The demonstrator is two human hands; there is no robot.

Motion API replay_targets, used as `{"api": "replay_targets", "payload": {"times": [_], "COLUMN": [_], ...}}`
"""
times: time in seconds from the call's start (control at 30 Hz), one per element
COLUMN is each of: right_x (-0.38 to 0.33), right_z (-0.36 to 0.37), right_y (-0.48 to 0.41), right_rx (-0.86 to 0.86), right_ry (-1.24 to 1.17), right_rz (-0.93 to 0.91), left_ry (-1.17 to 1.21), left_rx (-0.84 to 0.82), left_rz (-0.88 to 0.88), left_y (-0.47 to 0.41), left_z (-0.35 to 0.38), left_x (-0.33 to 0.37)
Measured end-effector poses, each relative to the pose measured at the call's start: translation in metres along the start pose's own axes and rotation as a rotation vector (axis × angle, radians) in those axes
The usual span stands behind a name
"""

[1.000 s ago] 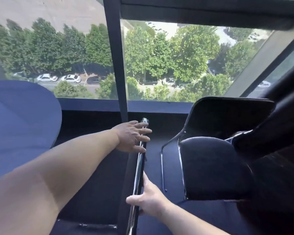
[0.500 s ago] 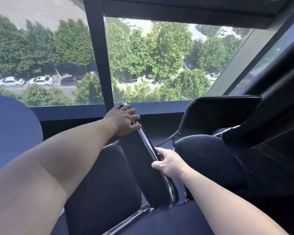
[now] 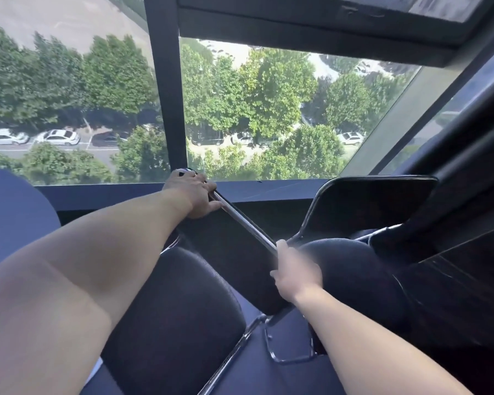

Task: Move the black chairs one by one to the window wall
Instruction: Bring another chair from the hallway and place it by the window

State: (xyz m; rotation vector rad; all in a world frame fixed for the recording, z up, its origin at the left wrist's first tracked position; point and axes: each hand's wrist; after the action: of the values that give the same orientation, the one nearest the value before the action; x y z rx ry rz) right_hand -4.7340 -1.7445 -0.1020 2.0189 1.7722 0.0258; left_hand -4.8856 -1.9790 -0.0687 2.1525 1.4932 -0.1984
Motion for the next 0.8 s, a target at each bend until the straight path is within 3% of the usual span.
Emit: {"api": "replay_targets", "payload": {"times": [0.23, 0.8], "right_x": [0.004, -0.042], "right_z": [-0.023, -0.064], "right_y": [-0.060, -0.206], "right_rx": [-0.006, -0.039], "right_ry": [0.027, 0.156], "right_rz": [-0.092, -0.515], "left_ry": [0.020, 0.280], "left_rx": [-0.034, -0.180], "left_rz": [-0.056, -0.428], "left_y": [-0.007, 0.001], "left_z": [0.019, 0.050], "left_x": [-0.022, -0.055]}}
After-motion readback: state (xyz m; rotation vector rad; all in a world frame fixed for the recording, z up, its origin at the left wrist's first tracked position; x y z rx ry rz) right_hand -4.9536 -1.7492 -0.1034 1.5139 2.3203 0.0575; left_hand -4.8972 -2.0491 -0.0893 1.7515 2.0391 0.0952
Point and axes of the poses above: each hand's wrist, its own y-axis away from the middle knuckle, its own z-axis out of the palm, x = y × z, and after that the axes turned 14 degrees about -y, right-handed
